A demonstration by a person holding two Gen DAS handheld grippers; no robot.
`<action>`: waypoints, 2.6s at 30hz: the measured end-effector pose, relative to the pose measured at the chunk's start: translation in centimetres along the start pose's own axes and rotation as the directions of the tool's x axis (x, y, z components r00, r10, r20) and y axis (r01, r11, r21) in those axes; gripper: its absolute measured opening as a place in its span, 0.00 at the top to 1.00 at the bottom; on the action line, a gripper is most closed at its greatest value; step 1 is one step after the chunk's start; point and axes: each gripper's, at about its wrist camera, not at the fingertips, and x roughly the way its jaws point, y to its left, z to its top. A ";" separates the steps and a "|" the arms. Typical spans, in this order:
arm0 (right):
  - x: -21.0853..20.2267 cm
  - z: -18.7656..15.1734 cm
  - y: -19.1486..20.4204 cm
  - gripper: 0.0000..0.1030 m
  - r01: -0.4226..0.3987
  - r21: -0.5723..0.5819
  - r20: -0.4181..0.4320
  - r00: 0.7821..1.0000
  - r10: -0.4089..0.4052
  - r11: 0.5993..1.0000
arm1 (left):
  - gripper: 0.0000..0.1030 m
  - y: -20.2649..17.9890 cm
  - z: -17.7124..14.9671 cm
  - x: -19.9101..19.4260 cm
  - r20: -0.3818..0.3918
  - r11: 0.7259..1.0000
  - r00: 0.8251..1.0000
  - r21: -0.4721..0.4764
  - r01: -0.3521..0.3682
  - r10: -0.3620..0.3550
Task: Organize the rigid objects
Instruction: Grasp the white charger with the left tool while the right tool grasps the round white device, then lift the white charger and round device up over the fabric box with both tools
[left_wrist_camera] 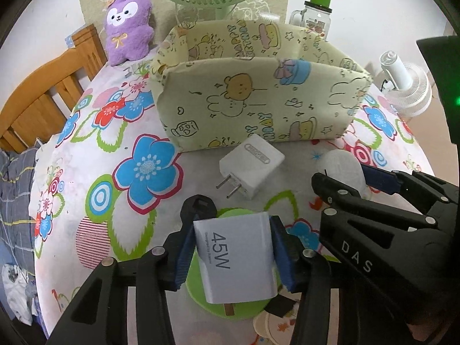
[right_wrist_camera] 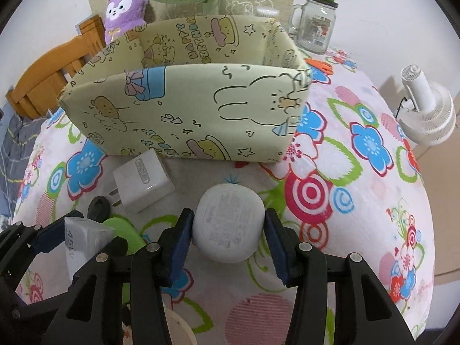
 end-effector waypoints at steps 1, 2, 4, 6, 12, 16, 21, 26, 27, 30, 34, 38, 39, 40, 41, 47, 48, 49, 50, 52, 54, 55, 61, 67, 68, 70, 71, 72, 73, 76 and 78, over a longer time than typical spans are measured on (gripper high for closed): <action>-0.2 -0.1 -0.1 0.49 0.002 0.004 0.001 1.000 -0.002 1.000 | 0.51 -0.2 0.0 -0.2 0.003 1.000 1.000 0.001 0.001 -0.001; -0.4 -0.2 -0.2 0.49 0.005 0.007 0.003 1.000 -0.005 1.000 | 0.51 -0.3 -0.1 -0.4 0.006 1.000 1.000 0.002 0.003 -0.003; -1.0 -0.3 -0.3 0.49 0.008 0.014 0.010 1.000 -0.009 1.000 | 0.51 -0.7 -0.2 -0.8 0.011 1.000 1.000 0.007 0.007 -0.007; -1.3 -0.1 -0.5 0.49 0.013 0.018 0.018 1.000 -0.014 1.000 | 0.52 -0.9 -0.3 -1.4 0.016 1.000 1.000 0.009 0.013 -0.013; -3.0 -0.3 -0.7 0.49 0.018 0.036 0.041 0.999 -0.019 0.999 | 0.52 -1.3 -0.1 -2.7 0.041 1.000 0.999 0.022 0.018 -0.019; -4.0 -0.3 -0.9 0.49 0.024 0.040 0.056 0.998 -0.026 0.999 | 0.52 -1.6 0.0 -3.3 0.055 1.000 0.998 0.024 0.018 -0.019; -5.2 -0.2 -1.3 0.49 0.024 0.047 0.068 0.997 -0.027 0.999 | 0.52 -2.0 0.1 -4.4 0.067 1.000 0.998 0.022 0.019 -0.021; -6.6 0.2 -1.5 0.49 0.022 0.055 0.083 0.996 -0.026 0.998 | 0.52 -2.3 0.5 -5.7 0.084 1.000 0.996 0.018 0.019 -0.021; -6.9 0.3 -1.5 0.49 0.022 0.057 0.089 0.996 -0.027 0.998 | 0.52 -2.3 0.6 -6.0 0.089 1.000 0.996 0.018 0.020 -0.021; -8.0 0.7 -1.6 0.49 0.020 0.059 0.107 0.994 -0.026 0.998 | 0.52 -2.3 1.1 -7.0 0.109 1.000 0.994 0.019 0.016 -0.018; -9.2 1.3 -1.5 0.49 0.015 0.064 0.126 0.992 -0.023 0.998 | 0.52 -2.4 1.7 -8.1 0.129 1.000 0.992 0.017 0.016 -0.018; -10.3 1.7 -1.4 0.49 0.020 0.068 0.140 0.990 -0.029 0.997 | 0.52 -2.5 2.3 -8.9 0.140 0.999 0.990 0.031 0.012 -0.016; -10.6 1.8 -1.4 0.49 0.022 0.066 0.144 0.989 -0.032 0.998 | 0.52 -2.6 2.4 -9.1 0.144 0.999 0.990 0.035 0.009 -0.014; -10.9 2.0 -1.3 0.49 0.024 0.064 0.149 0.988 -0.034 0.998 | 0.52 -2.6 2.5 -9.3 0.149 0.999 0.989 0.038 0.007 -0.013; -11.2 2.1 -1.3 0.49 0.027 0.062 0.155 0.987 -0.036 0.998 | 0.52 -2.6 2.6 -9.6 0.154 0.999 0.988 0.038 0.007 -0.013; -12.9 3.0 -1.2 0.49 0.020 0.064 0.188 0.982 -0.032 0.998 | 0.52 -2.6 3.6 -10.8 0.180 0.999 0.984 0.048 0.008 -0.016; -13.1 3.1 -1.2 0.49 0.021 0.066 0.190 0.981 -0.033 0.998 | 0.52 -2.6 3.8 -11.0 0.183 0.999 0.983 0.050 0.009 -0.018; -13.2 3.3 -1.3 0.49 0.022 0.067 0.191 0.981 -0.034 0.997 | 0.52 -2.6 4.0 -11.1 0.184 0.999 0.983 0.051 0.010 -0.019; -13.4 3.4 -1.3 0.49 0.022 0.068 0.190 0.981 -0.035 0.997 | 0.52 -2.5 4.2 -11.2 0.185 0.999 0.982 0.050 0.013 -0.022; -13.7 3.8 -1.3 0.49 0.025 0.064 0.193 0.980 -0.036 0.998 | 0.52 -2.5 4.5 -11.3 0.185 0.999 0.982 0.046 0.026 -0.034; -13.8 4.2 -1.3 0.49 0.030 0.057 0.198 0.979 -0.041 0.998 | 0.52 -2.6 4.8 -11.5 0.191 0.999 0.981 0.048 0.026 -0.035; -13.9 4.4 -1.3 0.49 0.031 0.055 0.201 0.979 -0.041 0.998 | 0.52 -2.7 5.1 -11.5 0.193 0.998 0.981 0.051 0.026 -0.035; -14.2 5.8 -1.6 0.49 0.018 0.054 0.216 0.976 -0.029 0.998 | 0.52 -3.0 6.5 -11.7 0.208 0.998 0.977 0.057 0.023 -0.035; -13.9 7.5 -1.9 0.49 0.021 0.045 0.218 0.976 -0.030 0.999 | 0.52 -3.1 8.0 -11.4 0.210 0.999 0.977 0.044 0.025 -0.033; -13.8 7.7 -1.9 0.49 0.018 0.043 0.216 0.976 -0.027 0.999 | 0.52 -3.1 8.2 -11.3 0.204 0.999 0.978 0.042 0.028 -0.036; -13.5 8.1 -1.9 0.49 0.017 0.041 0.213 0.977 -0.025 0.999 | 0.52 -3.1 8.6 -10.9 0.196 0.999 0.980 0.036 0.029 -0.036; -13.4 8.3 -2.0 0.49 0.014 0.039 0.213 0.977 -0.022 0.999 | 0.52 -3.1 8.9 -10.7 0.194 0.999 0.980 0.034 0.029 -0.035; -13.3 8.6 -2.0 0.49 0.011 0.038 0.213 0.977 -0.019 0.999 | 0.52 -3.0 9.1 -10.6 0.194 0.999 0.980 0.032 0.027 -0.033; -13.1 8.9 -2.1 0.49 0.006 0.037 0.212 0.977 -0.014 0.999 | 0.52 -3.0 9.3 -10.5 0.194 0.999 0.981 0.030 0.025 -0.031; -12.6 9.7 -2.2 0.49 -0.003 0.029 0.218 0.976 -0.004 1.000 | 0.52 -3.0 10.0 -10.0 0.198 0.999 0.980 0.026 0.019 -0.024; -12.2 10.1 -2.3 0.48 -0.007 0.025 0.217 0.976 0.002 1.000 | 0.52 -3.0 10.5 -9.6 0.197 1.000 0.980 0.021 0.016 -0.020</action>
